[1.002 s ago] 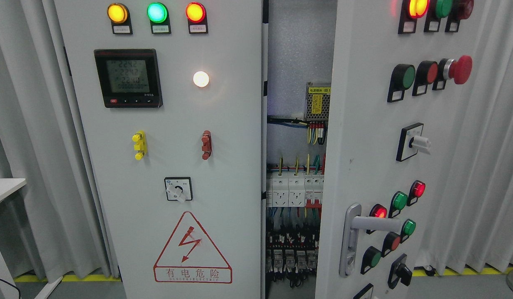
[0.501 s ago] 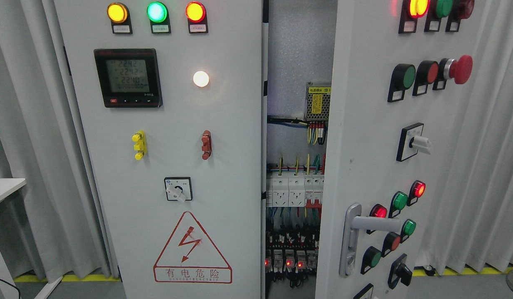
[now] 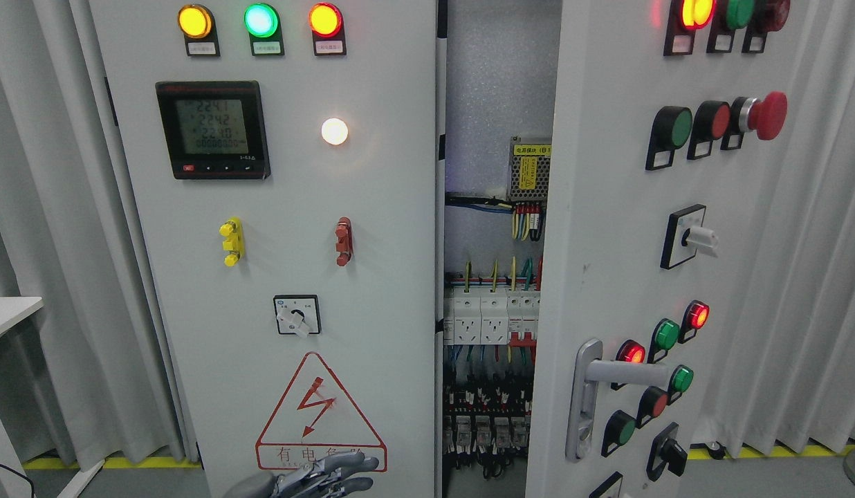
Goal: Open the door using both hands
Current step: 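Raise the left hand toward the gap between the two doors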
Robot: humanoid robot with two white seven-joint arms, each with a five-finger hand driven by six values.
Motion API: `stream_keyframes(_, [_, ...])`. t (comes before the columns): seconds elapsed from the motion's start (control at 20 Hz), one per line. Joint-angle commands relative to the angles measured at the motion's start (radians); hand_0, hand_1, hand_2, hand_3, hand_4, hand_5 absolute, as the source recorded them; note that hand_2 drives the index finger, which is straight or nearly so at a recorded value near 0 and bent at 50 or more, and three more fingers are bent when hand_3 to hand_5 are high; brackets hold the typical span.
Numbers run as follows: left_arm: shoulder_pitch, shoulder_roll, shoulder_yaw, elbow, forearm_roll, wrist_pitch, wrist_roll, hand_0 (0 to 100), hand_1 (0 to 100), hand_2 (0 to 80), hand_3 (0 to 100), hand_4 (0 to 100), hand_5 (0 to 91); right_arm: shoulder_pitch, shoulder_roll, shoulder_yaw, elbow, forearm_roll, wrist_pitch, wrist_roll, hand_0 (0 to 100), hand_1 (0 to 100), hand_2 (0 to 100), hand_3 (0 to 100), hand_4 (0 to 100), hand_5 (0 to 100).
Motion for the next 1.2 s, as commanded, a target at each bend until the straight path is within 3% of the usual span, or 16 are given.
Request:
stream_keyframes(0.0, [-0.228,-0.104,0.083,0.016,0.058,0.158,0.028,30,0,2.7,3,4,0.0,-0.023,-0.005,0.000,0.012,0.000,0.000,-0.001,22,0,0,0,0,0])
stream_keyframes(0.35, [-0.452,-0.161,0.087,0.119,0.076,0.252,0.044,30,0,2.9,3,4,0.0,-0.023,-0.005,0.000,0.012,0.000,0.000,-0.001,22,0,0,0,0,0])
stream_keyframes(0.5, [-0.525,-0.230,0.085,0.179,0.093,0.313,0.044,30,0,2.8,3,4,0.0,-0.023,-0.005,0.000,0.012,0.000,0.000,-0.001,22,0,0,0,0,0])
stream_keyframes(0.8, [-0.628,-0.232,0.059,0.286,0.154,0.325,0.045,30,0,2.8,3,4,0.0,-0.023,-0.005,0.000,0.012,0.000,0.000,-0.001,22,0,0,0,0,0])
stream_keyframes(0.95, [-0.648,-0.223,-0.043,0.326,0.176,0.315,0.063,30,0,2.8,3,4,0.0,-0.023,-0.005,0.000,0.012,0.000,0.000,-0.001,22,0,0,0,0,0])
stream_keyframes(1.15, [-0.699,-0.171,-0.183,0.377,0.289,0.231,0.129,30,0,2.8,3,4,0.0,-0.023,-0.005,0.000,0.012,0.000,0.000,-0.001,22,0,0,0,0,0])
